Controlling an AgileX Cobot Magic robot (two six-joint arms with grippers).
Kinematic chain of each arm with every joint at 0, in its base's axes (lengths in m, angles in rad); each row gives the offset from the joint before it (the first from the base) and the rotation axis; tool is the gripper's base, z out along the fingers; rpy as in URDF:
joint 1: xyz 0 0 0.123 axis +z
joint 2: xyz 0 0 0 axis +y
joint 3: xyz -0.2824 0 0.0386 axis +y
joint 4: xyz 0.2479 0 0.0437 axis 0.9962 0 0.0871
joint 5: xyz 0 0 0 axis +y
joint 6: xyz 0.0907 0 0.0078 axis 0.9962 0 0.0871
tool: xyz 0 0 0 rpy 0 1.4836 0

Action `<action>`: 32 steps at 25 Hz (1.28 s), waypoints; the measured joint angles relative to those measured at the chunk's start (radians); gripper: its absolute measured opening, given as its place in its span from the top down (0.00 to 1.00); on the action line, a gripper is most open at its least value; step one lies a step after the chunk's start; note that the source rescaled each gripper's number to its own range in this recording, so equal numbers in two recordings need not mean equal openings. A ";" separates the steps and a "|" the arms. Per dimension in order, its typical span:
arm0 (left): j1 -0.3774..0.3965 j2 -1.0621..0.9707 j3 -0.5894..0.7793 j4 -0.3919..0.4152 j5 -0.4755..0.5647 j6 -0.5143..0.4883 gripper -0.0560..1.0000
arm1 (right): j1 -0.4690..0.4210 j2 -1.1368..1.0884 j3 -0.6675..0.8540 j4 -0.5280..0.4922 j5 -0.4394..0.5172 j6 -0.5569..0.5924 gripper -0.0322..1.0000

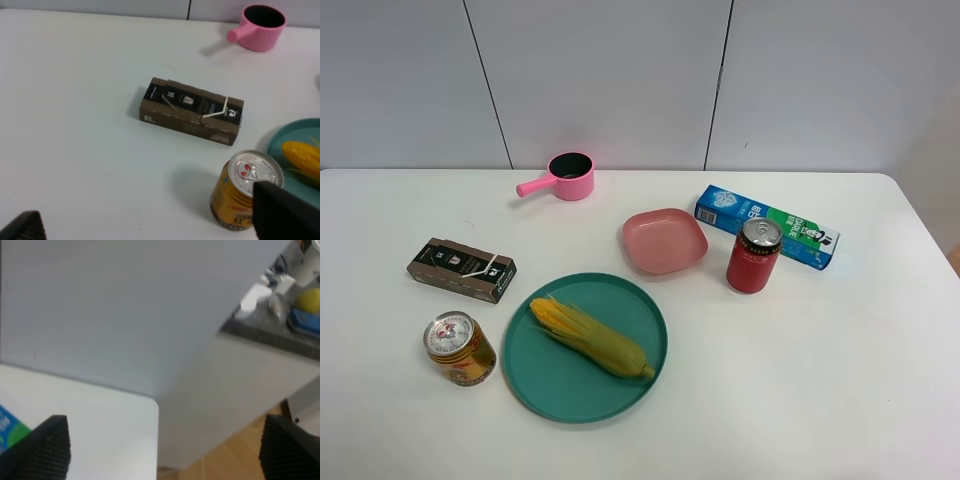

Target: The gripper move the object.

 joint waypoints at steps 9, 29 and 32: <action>0.000 0.000 0.000 0.000 0.000 0.000 0.00 | 0.000 -0.486 0.321 -0.002 0.002 0.019 0.63; 0.000 0.000 0.000 0.000 0.000 0.000 0.00 | -0.158 -0.878 0.782 0.392 0.001 -0.012 0.63; 0.000 0.000 0.000 0.000 0.000 0.000 0.00 | -0.158 -0.939 0.929 0.407 -0.008 0.038 0.63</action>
